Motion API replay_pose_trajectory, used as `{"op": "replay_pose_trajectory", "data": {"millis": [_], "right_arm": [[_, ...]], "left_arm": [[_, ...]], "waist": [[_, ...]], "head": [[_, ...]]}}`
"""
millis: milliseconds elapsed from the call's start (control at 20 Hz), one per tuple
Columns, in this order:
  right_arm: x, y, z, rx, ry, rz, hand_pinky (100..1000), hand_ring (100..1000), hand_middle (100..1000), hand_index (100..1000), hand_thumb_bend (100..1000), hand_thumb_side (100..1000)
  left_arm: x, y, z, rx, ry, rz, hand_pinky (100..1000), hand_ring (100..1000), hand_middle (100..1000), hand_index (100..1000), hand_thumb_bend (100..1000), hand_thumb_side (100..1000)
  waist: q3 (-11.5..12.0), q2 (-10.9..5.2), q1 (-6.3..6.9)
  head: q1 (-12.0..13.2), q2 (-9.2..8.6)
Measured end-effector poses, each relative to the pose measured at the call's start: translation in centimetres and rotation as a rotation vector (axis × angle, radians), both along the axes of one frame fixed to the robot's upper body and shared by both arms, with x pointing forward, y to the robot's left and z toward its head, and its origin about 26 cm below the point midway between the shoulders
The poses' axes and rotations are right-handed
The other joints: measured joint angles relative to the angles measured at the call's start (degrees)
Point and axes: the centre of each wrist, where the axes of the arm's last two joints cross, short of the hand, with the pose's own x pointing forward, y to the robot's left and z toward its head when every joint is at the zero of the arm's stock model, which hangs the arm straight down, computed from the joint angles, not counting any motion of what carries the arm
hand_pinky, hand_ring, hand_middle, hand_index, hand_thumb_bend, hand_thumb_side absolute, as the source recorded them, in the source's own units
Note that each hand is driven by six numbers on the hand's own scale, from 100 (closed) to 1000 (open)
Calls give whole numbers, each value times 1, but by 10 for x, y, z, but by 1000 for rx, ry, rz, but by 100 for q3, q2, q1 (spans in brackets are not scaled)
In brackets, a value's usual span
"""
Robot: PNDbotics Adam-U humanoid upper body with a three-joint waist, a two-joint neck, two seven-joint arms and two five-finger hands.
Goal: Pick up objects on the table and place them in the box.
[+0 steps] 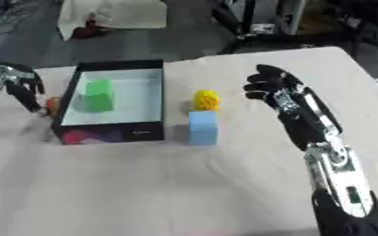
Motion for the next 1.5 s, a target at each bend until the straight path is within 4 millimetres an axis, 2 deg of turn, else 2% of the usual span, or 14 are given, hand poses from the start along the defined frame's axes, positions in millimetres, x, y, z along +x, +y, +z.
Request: {"op": "replay_pose_trajectory", "data": {"millis": [200, 300, 500, 700, 850, 1250, 1500], "right_arm": [[2, 2, 3, 1, -12, 9, 775, 760, 717, 852, 100, 587], [3, 5, 4, 6, -11, 28, 779, 764, 721, 856, 100, 592], [3, 11, 2, -7, -6, 79, 778, 764, 721, 855, 100, 592], [2, 13, 0, -12, -1, 101, 778, 764, 720, 855, 100, 591], [1, 13, -1, -13, 1, 102, 777, 764, 719, 855, 100, 589], [1, 13, -1, -14, -2, 103, 777, 764, 719, 855, 100, 586], [1, 13, -1, -15, -5, 105, 777, 764, 719, 855, 100, 576]], "left_arm": [[0, 3, -4, 14, -13, 13, 770, 713, 782, 862, 418, 384], [0, 4, -5, 19, -6, 17, 771, 715, 784, 862, 424, 389], [0, 5, -5, 27, 3, 24, 767, 712, 782, 861, 422, 389], [0, 5, -5, 41, -2, 33, 756, 702, 774, 854, 406, 371], [0, 5, -9, 52, -10, 44, 744, 689, 764, 846, 382, 359], [-4, 7, -36, 39, -54, 103, 740, 683, 758, 845, 348, 358], [-6, 2, -44, 41, -140, 125, 748, 700, 772, 860, 379, 391]], "waist": [[-290, 1, 0], [-343, 7, 0], [-56, 7, 0], [104, 7, -6], [128, 7, -30], [134, 7, -32], [122, 7, -32]], "head": [[-50, 0], [-5, 0], [13, 0], [-7, 0], [-10, 0], [-28, 0], [-31, 0]]}}
